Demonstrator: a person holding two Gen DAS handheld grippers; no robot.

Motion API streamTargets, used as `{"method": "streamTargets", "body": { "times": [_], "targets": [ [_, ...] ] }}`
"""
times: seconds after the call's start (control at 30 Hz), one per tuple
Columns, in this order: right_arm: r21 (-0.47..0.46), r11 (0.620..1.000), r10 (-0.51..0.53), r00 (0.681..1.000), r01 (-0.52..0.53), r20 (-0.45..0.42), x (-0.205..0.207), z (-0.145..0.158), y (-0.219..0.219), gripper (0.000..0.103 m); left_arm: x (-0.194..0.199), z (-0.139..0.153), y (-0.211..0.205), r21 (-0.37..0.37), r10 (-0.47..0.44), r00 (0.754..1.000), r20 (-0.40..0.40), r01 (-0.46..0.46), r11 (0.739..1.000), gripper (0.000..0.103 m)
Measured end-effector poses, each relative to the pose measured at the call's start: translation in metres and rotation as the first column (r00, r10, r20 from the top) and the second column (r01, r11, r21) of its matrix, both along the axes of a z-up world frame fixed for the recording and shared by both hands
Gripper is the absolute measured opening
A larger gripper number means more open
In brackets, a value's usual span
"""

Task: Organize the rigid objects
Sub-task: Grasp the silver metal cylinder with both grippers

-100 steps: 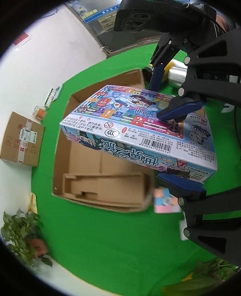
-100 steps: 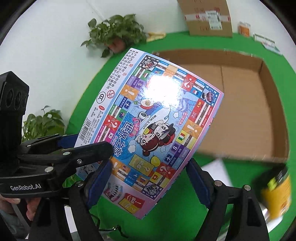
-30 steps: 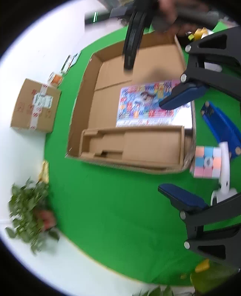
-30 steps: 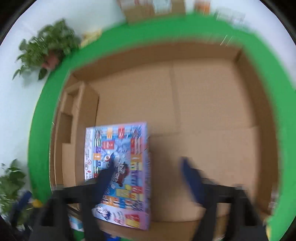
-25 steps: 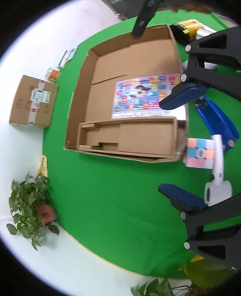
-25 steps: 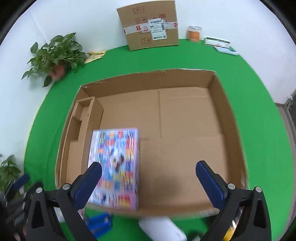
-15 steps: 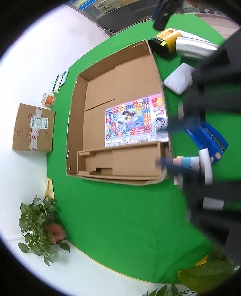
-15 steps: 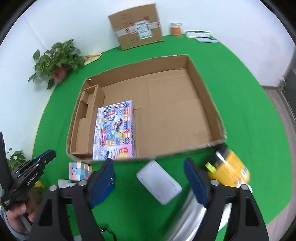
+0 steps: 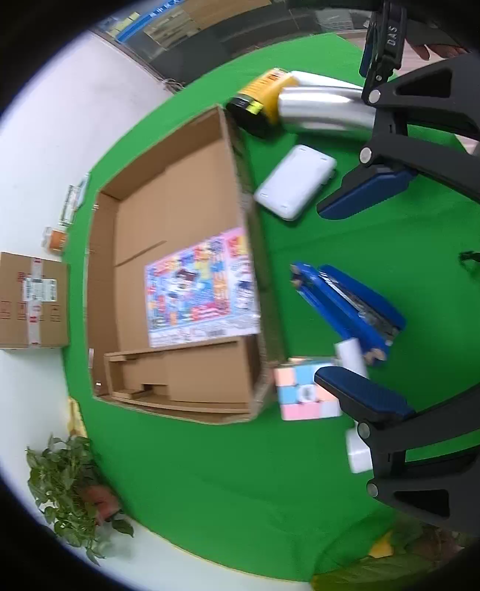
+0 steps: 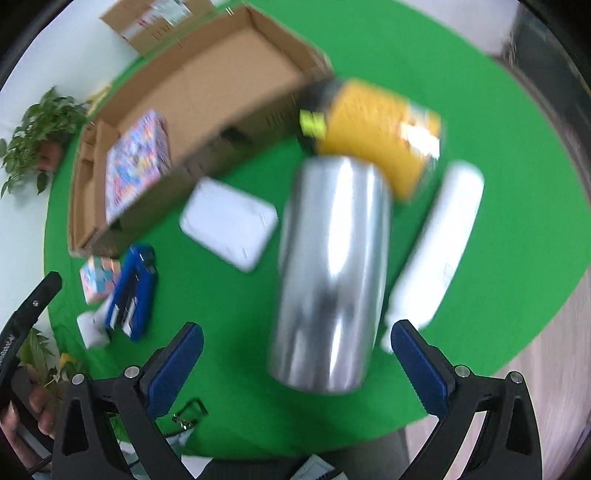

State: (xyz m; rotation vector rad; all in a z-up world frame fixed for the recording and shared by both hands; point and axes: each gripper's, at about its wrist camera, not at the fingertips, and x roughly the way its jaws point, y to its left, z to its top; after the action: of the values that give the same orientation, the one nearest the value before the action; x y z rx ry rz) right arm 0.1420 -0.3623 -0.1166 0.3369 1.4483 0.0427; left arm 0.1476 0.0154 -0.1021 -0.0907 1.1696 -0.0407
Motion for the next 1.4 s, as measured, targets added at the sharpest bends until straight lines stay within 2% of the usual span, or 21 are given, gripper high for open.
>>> {"method": "streamTargets", "body": {
  "times": [0.07,0.2,0.33,0.43,0.5,0.63,0.73,0.8,0.83,0.87,0.97,1.1,1.2,1.27,1.3,1.33,1.4],
  "targets": [
    [0.027,1.000,-0.008,0.999,0.009,-0.039,-0.005,-0.018,-0.002,0.102,-0.008,-0.003,0.000,0.024,0.006,1.000,-0.022,-0.005,1.000,0.082],
    [0.020,1.000,0.005,0.999,-0.004,-0.046,-0.006,-0.039,-0.003,0.102,-0.028,-0.001,0.005,0.054,0.047,0.998,-0.045,-0.044,0.998,0.082],
    [0.030,0.998,0.058,0.993,-0.056,-0.100,-0.007,-0.060,-0.002,0.088,-0.047,0.002,0.001,0.082,0.094,0.994,-0.064,-0.088,0.993,0.082],
    [0.042,0.991,0.132,0.990,-0.130,-0.050,-0.017,-0.061,-0.001,0.087,-0.063,0.005,-0.011,0.103,0.125,0.989,-0.082,-0.116,0.988,0.082],
    [0.032,0.977,0.212,0.977,-0.211,-0.026,-0.028,-0.060,0.000,0.087,-0.073,0.008,-0.025,0.095,0.130,0.987,-0.090,-0.121,0.988,0.082],
    [0.019,0.924,0.381,0.925,-0.381,0.000,-0.058,-0.060,-0.001,0.087,-0.086,0.007,-0.056,0.010,0.115,0.986,-0.121,-0.115,0.993,0.082],
    [0.066,0.892,0.447,0.895,-0.446,0.007,-0.078,-0.062,-0.009,0.088,-0.089,-0.001,-0.079,-0.083,0.087,0.985,-0.151,-0.101,0.991,0.082],
    [0.092,0.891,0.444,0.895,-0.445,0.024,-0.084,-0.060,-0.018,0.089,-0.088,-0.011,-0.093,-0.157,0.061,0.982,-0.177,-0.089,0.984,0.082],
    [0.107,0.892,0.438,0.898,-0.440,0.038,-0.086,-0.058,-0.024,0.093,-0.086,-0.018,-0.099,-0.198,0.048,0.980,-0.191,-0.087,0.976,0.082],
    [0.135,0.892,0.426,0.902,-0.431,0.064,-0.089,-0.054,-0.032,0.098,-0.084,-0.027,-0.106,-0.254,0.033,0.975,-0.221,-0.090,0.963,0.082],
    [0.179,0.882,0.425,0.900,-0.436,0.100,-0.094,-0.045,-0.045,0.100,-0.071,-0.052,-0.125,-0.370,-0.031,0.955,-0.296,-0.085,0.925,0.082],
    [0.219,0.874,0.422,0.901,-0.434,0.102,-0.096,-0.043,-0.056,0.100,-0.048,-0.073,-0.150,-0.431,-0.114,0.945,-0.307,-0.031,0.902,0.081],
    [0.263,0.890,0.367,0.928,-0.372,0.067,-0.092,-0.050,-0.060,0.100,-0.030,-0.090,-0.168,-0.493,-0.179,0.931,-0.319,-0.002,0.870,0.080],
    [0.291,0.898,0.335,0.942,-0.330,0.035,-0.092,-0.061,-0.060,0.092,-0.021,-0.106,-0.176,-0.496,-0.201,0.914,-0.352,0.000,0.868,0.078],
    [0.297,0.900,0.329,0.944,-0.319,0.018,-0.091,-0.065,-0.058,0.089,-0.019,-0.111,-0.178,-0.516,-0.210,0.908,-0.362,-0.007,0.856,0.078],
    [0.289,0.902,0.334,0.943,-0.322,0.009,-0.090,-0.067,-0.055,0.087,-0.020,-0.112,-0.179,-0.526,-0.210,0.911,-0.356,-0.009,0.850,0.079],
    [0.240,0.910,0.349,0.937,-0.339,0.003,-0.089,-0.070,-0.044,0.087,-0.020,-0.109,-0.180,-0.518,-0.218,0.915,-0.340,0.011,0.855,0.078]
  ]
}}
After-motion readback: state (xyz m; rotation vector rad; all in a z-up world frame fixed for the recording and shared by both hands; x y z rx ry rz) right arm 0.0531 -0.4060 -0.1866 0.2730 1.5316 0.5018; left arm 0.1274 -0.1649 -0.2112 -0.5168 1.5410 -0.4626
